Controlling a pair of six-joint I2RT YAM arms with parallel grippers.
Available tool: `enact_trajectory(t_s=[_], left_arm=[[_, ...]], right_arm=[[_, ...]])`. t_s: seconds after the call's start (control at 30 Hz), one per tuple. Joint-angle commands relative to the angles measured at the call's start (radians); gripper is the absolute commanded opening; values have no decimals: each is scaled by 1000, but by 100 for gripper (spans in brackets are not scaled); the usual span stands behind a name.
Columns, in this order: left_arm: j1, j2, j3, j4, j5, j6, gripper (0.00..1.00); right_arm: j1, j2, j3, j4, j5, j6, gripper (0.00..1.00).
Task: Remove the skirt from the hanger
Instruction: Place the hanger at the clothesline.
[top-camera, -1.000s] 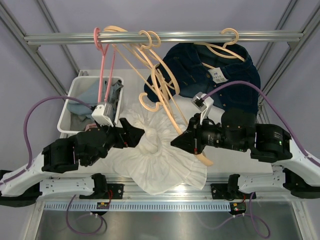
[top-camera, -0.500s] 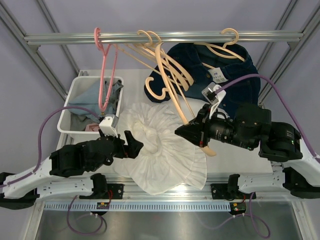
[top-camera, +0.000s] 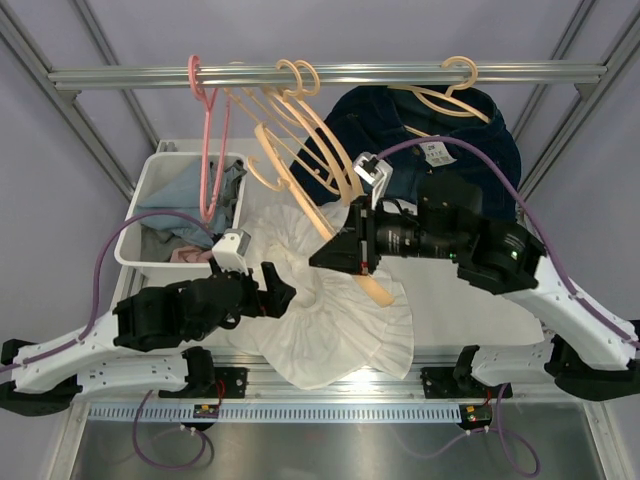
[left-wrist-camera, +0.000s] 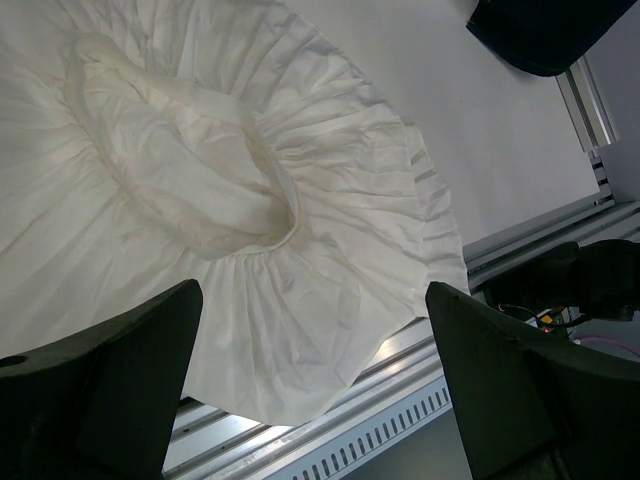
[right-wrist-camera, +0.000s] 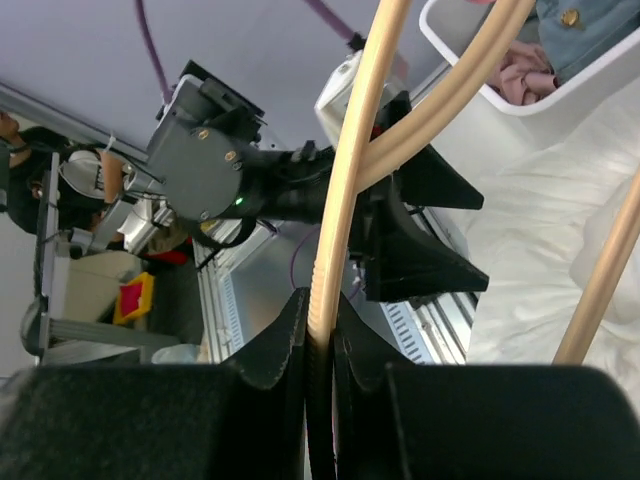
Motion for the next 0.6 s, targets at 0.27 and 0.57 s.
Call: enact_trajectory(t_s=[0.27, 0.57], left_arm=[[-6, -22, -4, 11, 15, -4, 98], [-6, -37, 9, 11, 6, 14, 99]], right_arm=[[-223, 164, 27, 362, -343, 358, 0], [-343, 281, 36, 583, -393, 607, 0]])
